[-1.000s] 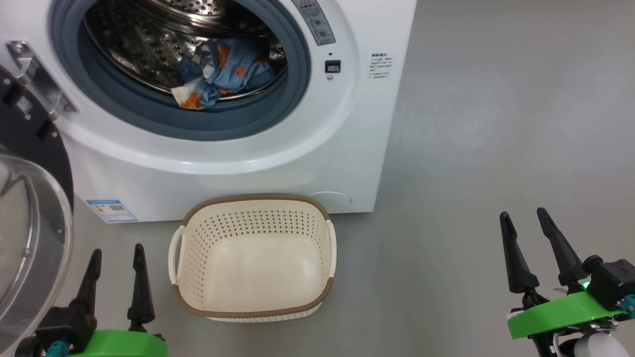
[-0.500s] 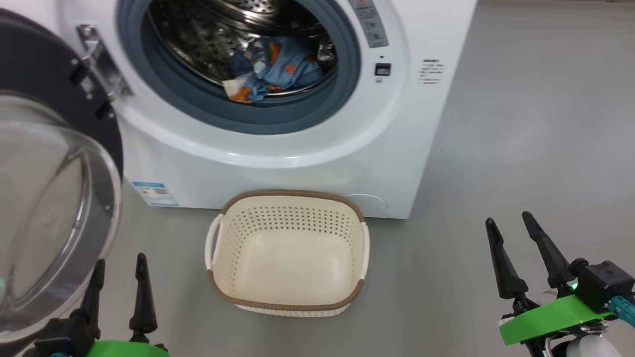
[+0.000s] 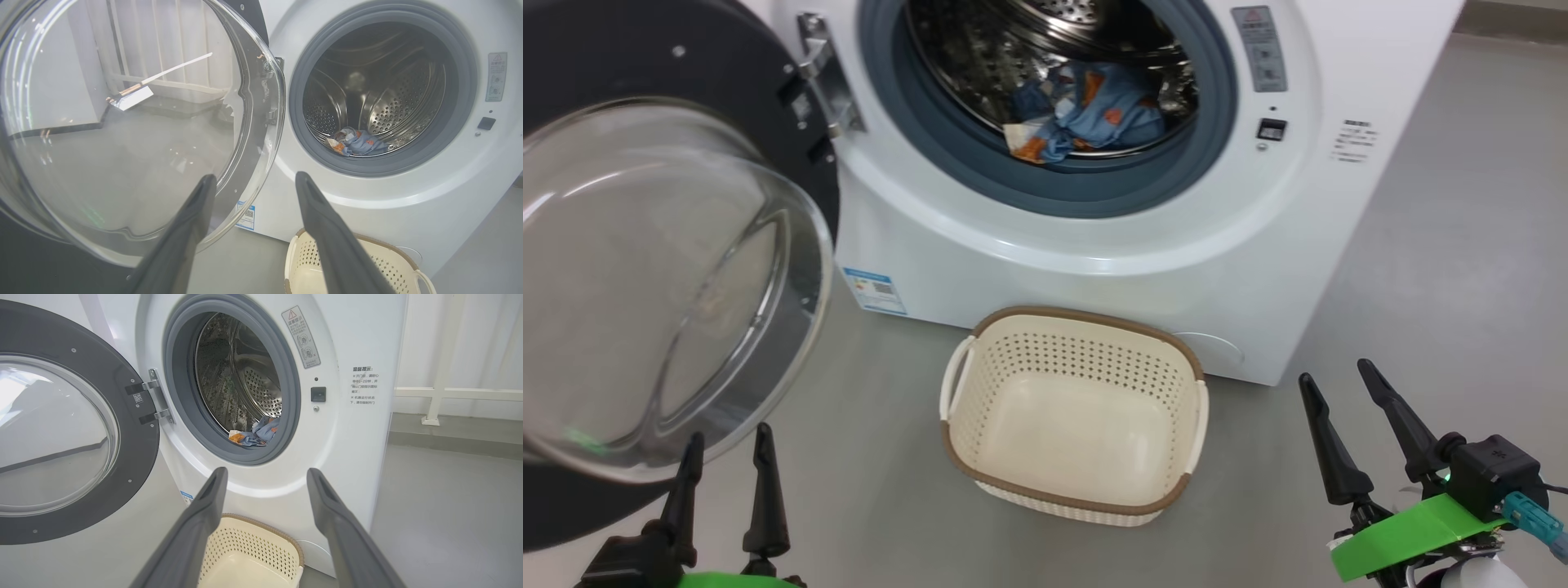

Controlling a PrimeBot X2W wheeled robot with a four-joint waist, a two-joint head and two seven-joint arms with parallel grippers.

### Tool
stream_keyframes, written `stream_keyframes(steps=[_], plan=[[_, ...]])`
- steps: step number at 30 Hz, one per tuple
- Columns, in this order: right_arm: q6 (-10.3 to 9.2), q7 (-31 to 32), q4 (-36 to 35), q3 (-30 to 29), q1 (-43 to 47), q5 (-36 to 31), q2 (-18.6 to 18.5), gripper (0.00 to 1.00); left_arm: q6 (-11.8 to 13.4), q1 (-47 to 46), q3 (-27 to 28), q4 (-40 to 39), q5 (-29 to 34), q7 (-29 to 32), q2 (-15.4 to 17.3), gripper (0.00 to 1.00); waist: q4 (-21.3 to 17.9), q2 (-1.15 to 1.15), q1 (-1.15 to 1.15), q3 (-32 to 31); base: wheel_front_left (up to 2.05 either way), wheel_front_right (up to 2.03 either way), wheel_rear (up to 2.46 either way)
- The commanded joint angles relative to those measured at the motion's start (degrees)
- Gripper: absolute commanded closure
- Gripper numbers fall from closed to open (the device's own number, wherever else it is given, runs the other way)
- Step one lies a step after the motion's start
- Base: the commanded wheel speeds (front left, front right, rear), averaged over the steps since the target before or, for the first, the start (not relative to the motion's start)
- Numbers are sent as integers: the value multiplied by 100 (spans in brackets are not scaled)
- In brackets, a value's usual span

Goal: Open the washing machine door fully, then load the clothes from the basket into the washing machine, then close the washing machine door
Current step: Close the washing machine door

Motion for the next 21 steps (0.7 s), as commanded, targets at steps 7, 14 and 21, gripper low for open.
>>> stream_keyframes(steps=[7, 14, 21], plan=[[25, -28, -92, 183, -210, 53, -137, 0, 102, 48, 114, -284, -134, -31, 67, 0, 543, 0, 0, -67, 0, 0, 0], [25, -28, -77, 234, -184, 60, -147, 0, 164, 128, 76, -379, -183, -31, 67, 0, 807, 0, 0, -105, 0, 0, 0], [25, -28, -53, 287, -140, 74, -178, 0, 203, 192, 68, -417, -227, -31, 67, 0, 1008, 0, 0, -171, 0, 0, 0]])
